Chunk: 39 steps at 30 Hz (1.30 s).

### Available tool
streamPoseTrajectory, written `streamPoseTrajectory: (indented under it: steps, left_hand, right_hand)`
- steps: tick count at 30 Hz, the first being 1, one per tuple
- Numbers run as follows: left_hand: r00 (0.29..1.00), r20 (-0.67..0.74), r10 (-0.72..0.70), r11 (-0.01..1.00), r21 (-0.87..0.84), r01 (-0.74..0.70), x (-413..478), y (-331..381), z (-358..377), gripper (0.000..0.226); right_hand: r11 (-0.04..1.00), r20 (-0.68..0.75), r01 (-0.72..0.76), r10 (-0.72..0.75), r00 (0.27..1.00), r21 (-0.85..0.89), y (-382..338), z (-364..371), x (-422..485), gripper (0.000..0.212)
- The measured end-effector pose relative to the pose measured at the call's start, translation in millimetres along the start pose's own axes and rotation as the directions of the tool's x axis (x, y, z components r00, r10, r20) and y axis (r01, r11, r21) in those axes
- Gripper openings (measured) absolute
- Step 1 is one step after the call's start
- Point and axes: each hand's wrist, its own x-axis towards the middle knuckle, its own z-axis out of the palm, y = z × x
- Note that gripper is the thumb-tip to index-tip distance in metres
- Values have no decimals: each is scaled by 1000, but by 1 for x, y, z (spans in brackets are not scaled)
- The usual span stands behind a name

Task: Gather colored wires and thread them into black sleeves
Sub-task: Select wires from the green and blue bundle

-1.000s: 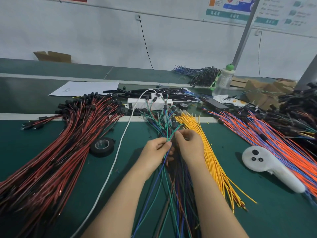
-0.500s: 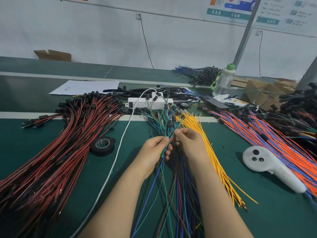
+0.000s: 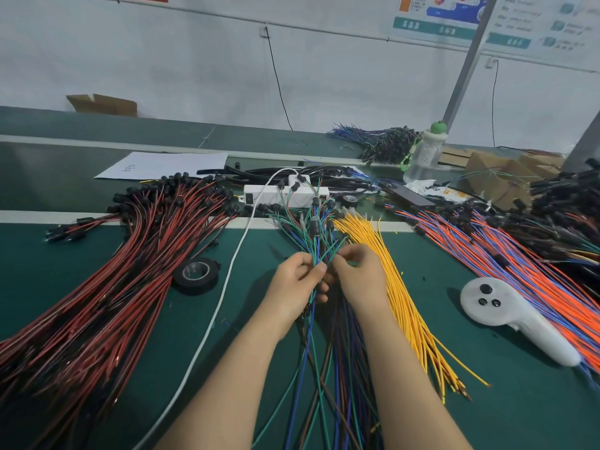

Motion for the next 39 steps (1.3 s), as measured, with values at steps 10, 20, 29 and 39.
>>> streamPoseTrajectory:
  steps: [10, 20, 29, 39]
  left_hand:
    - [999, -46, -27, 996, -91, 23, 2, -2, -2, 7]
    - [999, -15, -41, 996, -76, 40, 1, -3, -1, 5]
    - [1000, -22, -3, 1000, -3, 3, -3, 2, 2, 13]
    - [999, 42, -25, 999, -23, 26, -3, 1, 1, 17]
  right_hand:
    - [921, 37, -156, 153, 988, 357, -2, -4, 3, 17]
    - [989, -33, -10, 15, 999, 148, 0, 0, 1, 14]
    - [998, -16, -30, 31, 999, 57, -9, -3, -3, 20]
    - [853, 138, -274, 237, 962, 445, -12, -12, -4, 25]
